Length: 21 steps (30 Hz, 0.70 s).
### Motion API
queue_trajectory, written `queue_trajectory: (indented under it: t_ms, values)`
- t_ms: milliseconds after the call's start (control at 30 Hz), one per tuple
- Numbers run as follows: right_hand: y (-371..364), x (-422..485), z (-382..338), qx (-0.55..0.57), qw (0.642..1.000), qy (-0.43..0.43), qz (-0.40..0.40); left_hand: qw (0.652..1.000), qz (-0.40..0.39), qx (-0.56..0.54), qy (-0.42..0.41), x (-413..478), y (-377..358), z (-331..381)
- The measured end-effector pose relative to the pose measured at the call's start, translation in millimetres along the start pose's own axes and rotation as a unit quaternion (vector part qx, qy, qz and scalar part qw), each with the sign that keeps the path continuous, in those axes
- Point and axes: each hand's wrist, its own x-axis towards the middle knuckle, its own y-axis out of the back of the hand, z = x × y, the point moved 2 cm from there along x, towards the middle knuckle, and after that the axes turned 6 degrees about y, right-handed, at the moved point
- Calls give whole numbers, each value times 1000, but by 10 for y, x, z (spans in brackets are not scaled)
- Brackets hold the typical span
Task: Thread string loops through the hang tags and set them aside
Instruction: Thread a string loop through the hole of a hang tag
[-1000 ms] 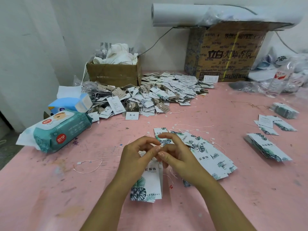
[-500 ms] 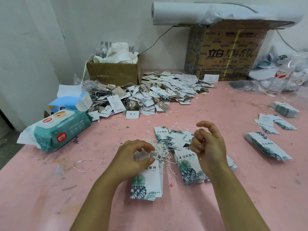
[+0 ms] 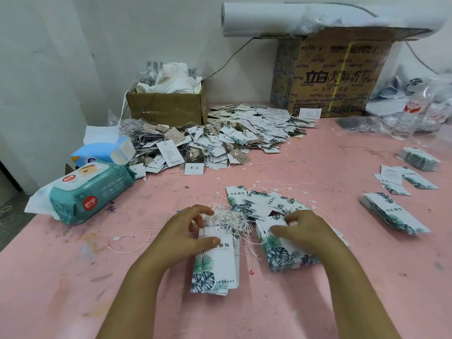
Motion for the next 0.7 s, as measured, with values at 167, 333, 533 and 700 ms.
queue_trajectory:
  t_ms: [167,333,533,700]
  values:
    - [-14,23,28,13,1000,-11,15,999,22,-26,0,23,-12,-34]
    - [9,39,37,34,997,3,69,998,36,-41,15,28,-21,-44]
    - [58,72,17,191,974,48,114,995,44,-76,42,34,-27,-30]
    - [67,45,-29,329,936,44,120,975,33,-200,89,27,-47,15]
